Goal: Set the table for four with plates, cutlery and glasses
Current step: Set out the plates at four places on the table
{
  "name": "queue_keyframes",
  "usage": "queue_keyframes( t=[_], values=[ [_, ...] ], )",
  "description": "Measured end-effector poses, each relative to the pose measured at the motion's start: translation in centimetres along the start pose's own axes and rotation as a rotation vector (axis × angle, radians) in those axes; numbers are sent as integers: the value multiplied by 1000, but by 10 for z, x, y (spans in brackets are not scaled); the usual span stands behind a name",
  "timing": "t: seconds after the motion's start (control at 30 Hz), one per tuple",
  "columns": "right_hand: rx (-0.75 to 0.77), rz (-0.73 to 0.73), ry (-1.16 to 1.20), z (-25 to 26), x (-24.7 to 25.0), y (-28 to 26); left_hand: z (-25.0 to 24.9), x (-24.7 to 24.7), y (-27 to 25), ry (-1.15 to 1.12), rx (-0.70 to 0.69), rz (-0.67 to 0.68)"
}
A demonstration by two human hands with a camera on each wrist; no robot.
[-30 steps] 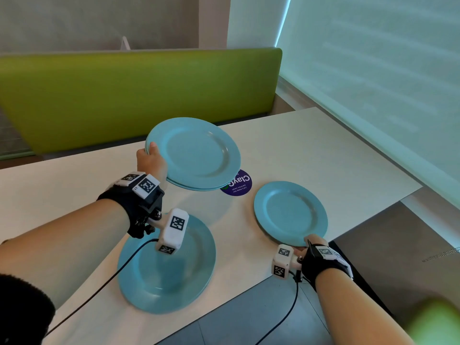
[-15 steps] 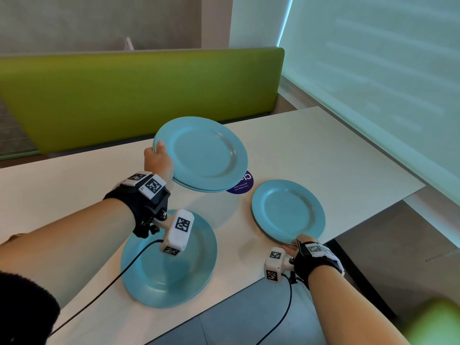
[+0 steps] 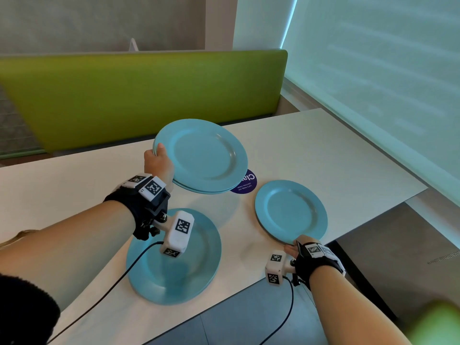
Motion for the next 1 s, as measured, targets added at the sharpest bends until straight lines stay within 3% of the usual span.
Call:
queue_keyframes(
  t=[0.1,0.17,0.3,0.4,0.47,0.63,0.8,1.0],
  values=[
    [126,-65,-329,7,4,-18,1,4,1,-2,4,3],
    [130,-131,-324,22,8,-35,1,8,2,-14,9,7],
    [44,-279,96,69,22,-43,-1,18,6,-36,24,36],
    [2,-283,532,113,18,-46,-5,26,8,-72,38,74],
    [107,-192,684,147,5,-64,-9,34,8,-86,38,105],
    [271,43,769,206,-46,-119,-12,61,8,-130,35,205],
    [336,-118,690,217,-84,-146,-15,100,13,-123,11,221],
    [323,-64,792,225,-113,-181,-12,145,30,-93,3,225]
  ],
)
Point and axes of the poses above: each hand's wrist, its own y-axis towards the middle knuckle, its own x-axis out of the back of the hand, z = x × y, the point moved 4 cm from there along y, towards the middle knuckle, and after that the axes turned 3 degrees about x, right-handed, at the moved point
